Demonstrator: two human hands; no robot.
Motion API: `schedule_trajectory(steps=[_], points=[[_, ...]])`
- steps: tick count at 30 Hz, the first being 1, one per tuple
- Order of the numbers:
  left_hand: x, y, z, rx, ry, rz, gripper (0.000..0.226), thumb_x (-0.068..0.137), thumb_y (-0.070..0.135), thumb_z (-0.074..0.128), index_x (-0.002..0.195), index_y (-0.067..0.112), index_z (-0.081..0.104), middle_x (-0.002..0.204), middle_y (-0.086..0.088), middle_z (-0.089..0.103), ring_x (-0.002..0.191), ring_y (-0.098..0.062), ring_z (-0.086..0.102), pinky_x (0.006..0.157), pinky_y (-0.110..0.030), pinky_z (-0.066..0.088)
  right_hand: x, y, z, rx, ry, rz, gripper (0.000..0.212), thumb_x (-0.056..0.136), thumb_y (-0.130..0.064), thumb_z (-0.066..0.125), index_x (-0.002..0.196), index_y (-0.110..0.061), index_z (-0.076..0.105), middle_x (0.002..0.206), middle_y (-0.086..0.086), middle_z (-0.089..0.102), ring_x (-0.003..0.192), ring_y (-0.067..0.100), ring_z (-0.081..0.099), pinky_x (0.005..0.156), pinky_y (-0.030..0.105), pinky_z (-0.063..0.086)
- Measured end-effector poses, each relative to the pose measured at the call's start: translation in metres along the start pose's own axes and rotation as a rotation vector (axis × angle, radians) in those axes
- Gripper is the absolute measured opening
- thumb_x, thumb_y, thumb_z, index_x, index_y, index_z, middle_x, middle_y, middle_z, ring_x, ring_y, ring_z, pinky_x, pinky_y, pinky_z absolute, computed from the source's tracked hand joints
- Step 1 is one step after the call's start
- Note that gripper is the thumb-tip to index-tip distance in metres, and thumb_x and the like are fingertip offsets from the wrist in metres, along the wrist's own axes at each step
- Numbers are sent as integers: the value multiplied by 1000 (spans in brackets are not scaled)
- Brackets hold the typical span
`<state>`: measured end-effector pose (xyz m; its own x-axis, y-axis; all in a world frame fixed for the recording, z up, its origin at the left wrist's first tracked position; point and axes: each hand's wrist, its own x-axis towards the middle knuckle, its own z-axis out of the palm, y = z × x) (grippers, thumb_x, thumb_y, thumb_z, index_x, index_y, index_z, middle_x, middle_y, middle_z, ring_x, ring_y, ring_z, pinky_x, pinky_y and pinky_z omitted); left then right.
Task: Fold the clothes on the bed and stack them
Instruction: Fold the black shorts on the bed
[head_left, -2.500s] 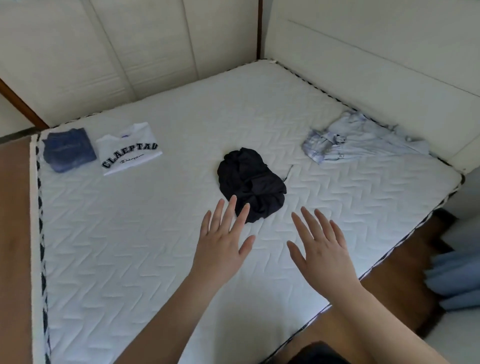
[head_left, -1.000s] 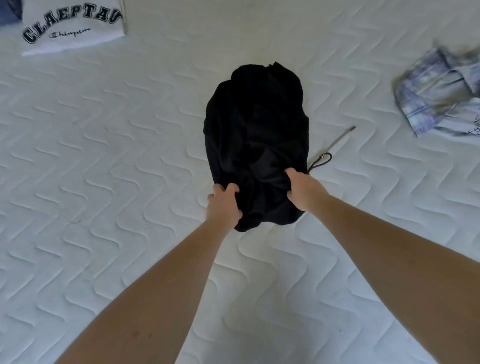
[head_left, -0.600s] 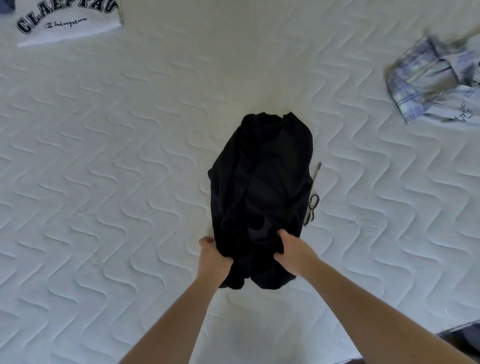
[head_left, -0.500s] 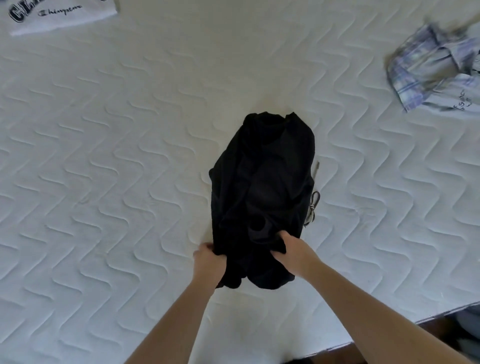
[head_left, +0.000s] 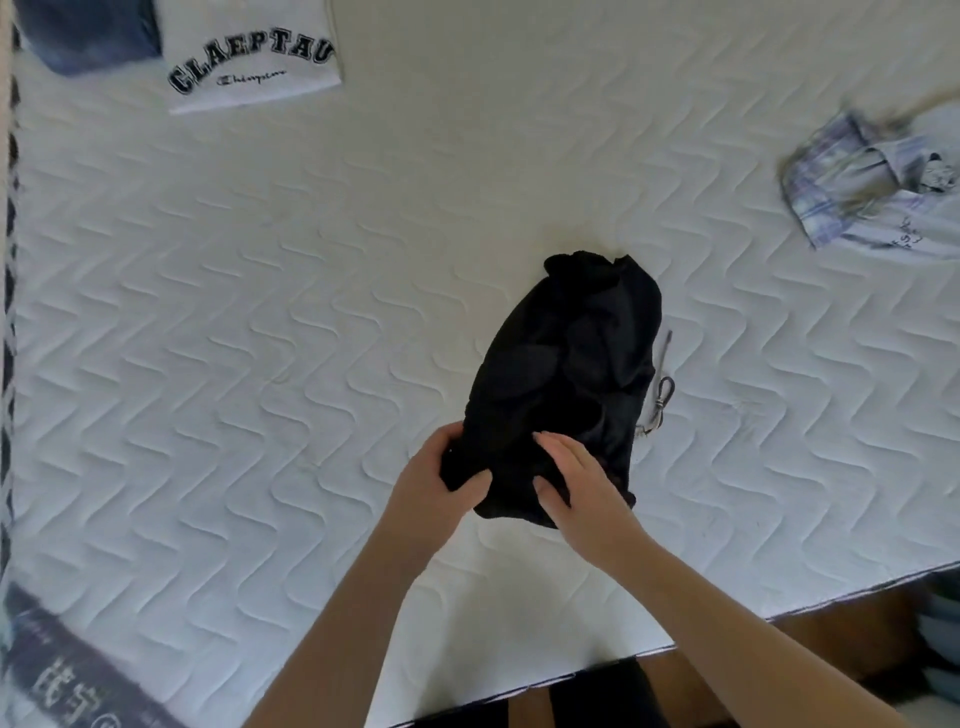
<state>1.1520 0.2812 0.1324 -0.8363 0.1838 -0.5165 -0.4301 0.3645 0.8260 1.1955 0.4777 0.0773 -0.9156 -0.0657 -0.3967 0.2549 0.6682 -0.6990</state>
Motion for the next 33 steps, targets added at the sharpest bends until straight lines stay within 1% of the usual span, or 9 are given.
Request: schedule_trajectory(steps=[6, 10, 14, 18, 22, 25, 27, 30, 33], points=[[-80, 54, -57, 81, -5, 264, 47, 87, 4, 58, 114, 43, 61, 112, 19, 65, 106, -3, 61, 82, -14, 49, -30, -102, -20, -36, 30, -138, 59, 98, -33, 53, 150, -15, 32, 153, -2, 33, 140, 13, 33, 118, 27, 25], [-132, 91, -100, 331, 16, 458, 57, 81, 3, 60, 113, 49, 50, 110, 20, 56, 103, -2, 57, 80, -7, 44, -62, -158, -21, 16, 103, -280, 32, 98, -24, 53, 128, -15, 56, 125, -5, 57, 117, 12, 52, 106, 35, 40], [-179, 118, -140, 424, -29, 559, 65, 63, 0, 51, 107, 48, 48, 95, 18, 48, 88, -7, 54, 72, -7, 42, -87, -202, -20, 228, 317, -281, 20, 96, -25, 48, 110, -33, 60, 109, -19, 57, 107, 0, 53, 97, 21, 41], [-214, 132, -163, 408, -58, 584, 54, 61, 2, 49, 99, 41, 51, 85, 17, 49, 79, -8, 51, 68, -10, 41, -103, -250, -20, 201, 3, -380, 46, 91, -10, 51, 114, -48, 50, 115, -27, 53, 109, -6, 51, 95, 18, 41], [-239, 140, -175, 373, -87, 652, 52, 61, 1, 48, 94, 41, 51, 88, 11, 52, 80, -14, 54, 68, -11, 42, -116, -290, -8, 58, -299, -487, 52, 86, -7, 51, 95, -58, 45, 92, -37, 55, 89, -12, 54, 75, 7, 41], [-251, 141, -192, 362, -65, 674, 50, 62, 2, 48, 93, 41, 51, 88, 13, 53, 78, -14, 55, 67, -11, 41, -119, -303, -8, 44, -284, -567, 35, 83, -9, 60, 110, -32, 61, 104, -16, 63, 102, 4, 58, 89, 23, 47], [-256, 140, -207, 408, -34, 709, 51, 62, 3, 49, 94, 42, 50, 90, 14, 52, 80, -14, 54, 68, -10, 40, -115, -303, -14, -106, -213, -620, 14, 84, -21, 67, 97, -17, 61, 92, -3, 62, 92, 13, 56, 91, 36, 43], [-263, 135, -227, 542, 2, 704, 51, 65, 5, 48, 97, 44, 48, 97, 16, 49, 83, -13, 52, 68, -17, 44, -115, -297, -27, -157, -226, -572, 13, 88, -37, 66, 87, -33, 53, 79, -11, 60, 78, 9, 55, 80, 34, 46], [-267, 126, -248, 696, 54, 649, 56, 70, 2, 47, 106, 45, 47, 103, 22, 44, 80, -7, 52, 67, -19, 45, -113, -286, -33, -407, -254, -618, 20, 89, -53, 59, 91, -33, 57, 76, -6, 61, 76, 11, 53, 92, 33, 42]])
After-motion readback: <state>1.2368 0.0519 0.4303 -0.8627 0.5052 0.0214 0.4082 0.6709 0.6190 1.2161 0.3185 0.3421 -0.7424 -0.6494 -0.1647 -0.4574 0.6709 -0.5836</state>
